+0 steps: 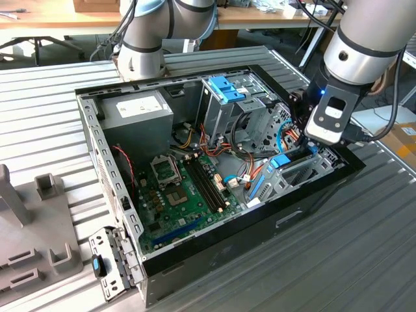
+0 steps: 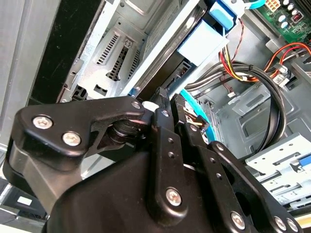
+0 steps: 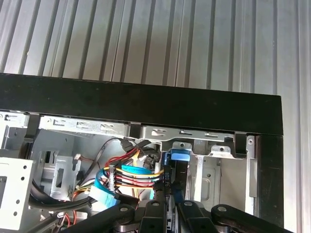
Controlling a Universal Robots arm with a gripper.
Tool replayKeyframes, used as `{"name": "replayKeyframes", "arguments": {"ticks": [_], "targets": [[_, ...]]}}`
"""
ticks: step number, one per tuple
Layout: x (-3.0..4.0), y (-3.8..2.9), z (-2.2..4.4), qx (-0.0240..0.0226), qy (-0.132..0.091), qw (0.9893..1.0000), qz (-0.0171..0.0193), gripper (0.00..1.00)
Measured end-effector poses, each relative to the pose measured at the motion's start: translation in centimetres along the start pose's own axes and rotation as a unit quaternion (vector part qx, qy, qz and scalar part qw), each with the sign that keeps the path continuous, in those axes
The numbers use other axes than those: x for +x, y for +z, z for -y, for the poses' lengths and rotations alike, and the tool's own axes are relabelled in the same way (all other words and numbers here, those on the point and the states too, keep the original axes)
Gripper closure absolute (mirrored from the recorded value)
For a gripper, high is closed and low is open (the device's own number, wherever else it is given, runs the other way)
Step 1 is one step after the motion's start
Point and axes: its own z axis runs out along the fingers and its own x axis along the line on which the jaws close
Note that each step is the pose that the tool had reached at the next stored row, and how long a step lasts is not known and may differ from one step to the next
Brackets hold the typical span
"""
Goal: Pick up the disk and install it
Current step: 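Insert the disk into the insertion slot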
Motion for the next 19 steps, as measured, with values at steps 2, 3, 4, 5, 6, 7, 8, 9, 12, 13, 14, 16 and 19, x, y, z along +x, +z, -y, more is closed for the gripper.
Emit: {"name": "replayKeyframes", "arguments": {"ticks": [2,3,4,5,6,7,8,9,12,13,14,16,19], "targets": [[-0.07,0.03,0.02,-0.0001,0.002,1.0,0.0003,0.84],[-0.1,0.06,0.07,-0.0001,0.005,1.0,0.001,0.84],[-0.11,0.11,0.11,-0.0002,0.007,1.0,0.0014,0.84],[-0.11,0.13,0.12,-0.0002,0.007,1.0,0.0015,0.84],[-0.11,0.12,0.13,-0.0002,0.007,1.0,0.0015,0.84],[-0.11,0.13,0.14,-0.0002,0.007,1.0,0.0015,0.84],[-0.1,0.13,0.16,-0.0002,0.008,1.0,0.0015,0.84],[-0.09,0.15,0.25,-0.0003,0.008,1.0,0.0014,0.84],[-0.09,0.15,0.32,-0.0002,0.007,1.0,0.0015,0.84],[-0.09,0.23,0.34,-0.0002,0.007,1.0,0.0013,0.84],[-0.09,0.3,0.36,-0.0002,0.007,1.0,0.0014,0.84],[-0.1,0.37,0.38,-0.0002,0.007,1.0,0.0016,0.84],[-0.09,0.42,0.45,-0.0002,0.008,1.0,0.0015,0.84]]}}
